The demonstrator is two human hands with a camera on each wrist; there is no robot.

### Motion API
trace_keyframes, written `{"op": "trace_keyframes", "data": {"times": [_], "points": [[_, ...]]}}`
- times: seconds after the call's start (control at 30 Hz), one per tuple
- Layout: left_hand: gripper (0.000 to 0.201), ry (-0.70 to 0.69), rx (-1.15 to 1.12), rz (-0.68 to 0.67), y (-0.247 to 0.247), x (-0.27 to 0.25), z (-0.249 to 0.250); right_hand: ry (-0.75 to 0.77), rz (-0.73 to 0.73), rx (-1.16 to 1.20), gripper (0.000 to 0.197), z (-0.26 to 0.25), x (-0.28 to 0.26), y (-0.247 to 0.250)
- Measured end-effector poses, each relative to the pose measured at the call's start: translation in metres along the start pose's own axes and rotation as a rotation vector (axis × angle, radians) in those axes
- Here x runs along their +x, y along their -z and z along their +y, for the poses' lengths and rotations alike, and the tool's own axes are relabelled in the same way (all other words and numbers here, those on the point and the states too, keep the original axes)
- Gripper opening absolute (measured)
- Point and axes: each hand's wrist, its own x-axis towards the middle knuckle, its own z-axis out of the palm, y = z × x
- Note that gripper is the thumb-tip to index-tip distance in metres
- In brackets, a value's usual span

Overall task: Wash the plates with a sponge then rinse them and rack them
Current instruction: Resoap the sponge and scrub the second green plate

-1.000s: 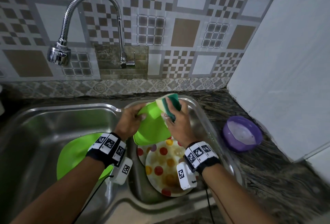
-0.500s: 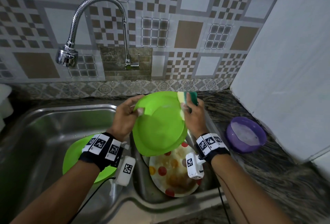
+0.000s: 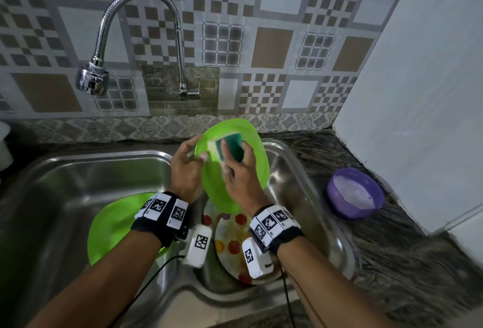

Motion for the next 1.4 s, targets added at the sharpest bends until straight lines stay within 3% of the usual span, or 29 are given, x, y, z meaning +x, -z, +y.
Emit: {"op": "trace_keyframes", "data": {"times": [0.1,0.27,0.37,0.53,0.67,0.77,0.97,1.23,1.4], "points": [[0.046,0.023,-0.029,0.022,0.000,0.008,0.015,0.117,-0.101,-0.008,0.044,-0.007,-0.008,-0.001],[0.039,0.037,-0.068,0.098,0.017,0.014,0.025,0.161,-0.162,-0.036,0.045,0.001,-0.015,0.015],[0.040,0.029,-0.101,0.087,0.021,0.010,0.031,0.112,-0.088,-0.080,0.045,0.012,0.002,0.023],[0.046,0.026,-0.129,0.070,0.026,0.000,0.039,-0.099,0.078,-0.162,0.046,0.036,0.028,0.041],[0.047,0.011,-0.212,0.155,0.027,-0.005,0.046,-0.253,0.248,-0.105,0.044,0.045,0.019,0.038],[0.048,0.014,-0.315,0.215,0.030,-0.003,0.052,-0.191,0.289,-0.027,0.041,0.038,-0.005,0.022],[0.051,-0.014,-0.389,0.303,0.031,-0.005,0.050,-0.023,0.189,0.043,0.043,-0.001,-0.036,-0.021],[0.058,-0.041,-0.178,0.238,0.061,-0.025,0.038,0.136,0.002,0.062,0.058,-0.061,-0.035,-0.061],[0.044,-0.184,0.090,0.156,0.111,-0.033,0.055,0.095,0.019,0.141,0.045,-0.075,-0.020,-0.063]]}}
